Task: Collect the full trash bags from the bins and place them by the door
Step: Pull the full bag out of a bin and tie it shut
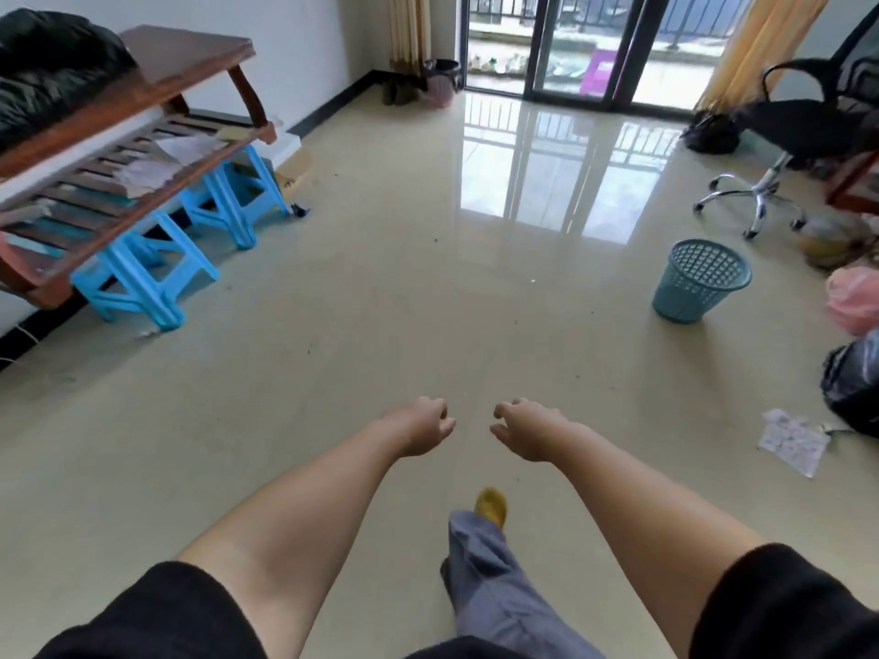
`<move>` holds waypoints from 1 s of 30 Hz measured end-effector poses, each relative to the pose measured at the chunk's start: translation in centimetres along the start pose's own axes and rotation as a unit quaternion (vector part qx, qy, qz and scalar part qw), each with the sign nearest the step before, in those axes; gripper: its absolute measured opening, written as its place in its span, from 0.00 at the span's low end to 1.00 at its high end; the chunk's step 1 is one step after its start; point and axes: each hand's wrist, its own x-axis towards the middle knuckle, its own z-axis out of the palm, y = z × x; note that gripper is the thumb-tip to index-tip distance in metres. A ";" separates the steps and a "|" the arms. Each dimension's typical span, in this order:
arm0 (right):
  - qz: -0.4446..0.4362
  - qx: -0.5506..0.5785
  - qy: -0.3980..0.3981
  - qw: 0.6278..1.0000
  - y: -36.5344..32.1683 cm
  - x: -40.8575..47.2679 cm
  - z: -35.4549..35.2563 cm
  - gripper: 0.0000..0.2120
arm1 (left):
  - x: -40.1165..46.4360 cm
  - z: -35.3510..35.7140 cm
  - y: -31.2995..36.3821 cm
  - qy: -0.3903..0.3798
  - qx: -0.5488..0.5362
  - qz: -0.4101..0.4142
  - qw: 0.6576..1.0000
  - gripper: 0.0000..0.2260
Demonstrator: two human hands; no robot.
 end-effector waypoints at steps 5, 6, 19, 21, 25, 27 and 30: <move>-0.013 0.011 -0.009 1.000 4.1 11.4 -8.4 0.22 | 11.3 -8.7 0.4 0.022 -0.007 -0.012 1.000 0.18; -0.015 0.003 -0.011 1.000 4.9 13.4 -10.2 0.22 | 13.4 -10.5 0.5 0.025 -0.007 -0.015 1.000 0.18; -0.030 -0.040 -0.019 0.999 9.8 39.9 -29.4 0.23 | 40.2 -29.1 -3.9 0.029 0.004 -0.025 0.999 0.19; -0.022 -0.036 -0.012 0.999 10.1 44.5 -33.1 0.23 | 44.7 -32.9 -5.0 0.033 0.005 -0.016 0.999 0.19; 0.000 -0.016 -0.002 1.000 10.7 52.5 -40.5 0.22 | 53.2 -41.3 -7.0 0.040 0.015 0.001 0.999 0.18; 0.006 -0.008 0.004 1.000 10.9 55.9 -43.9 0.22 | 57.1 -45.0 -7.5 0.044 0.017 0.010 0.999 0.18; 0.006 -0.009 -0.009 1.000 11.2 60.9 -47.5 0.22 | 62.4 -48.8 -8.2 0.031 0.023 0.021 0.999 0.18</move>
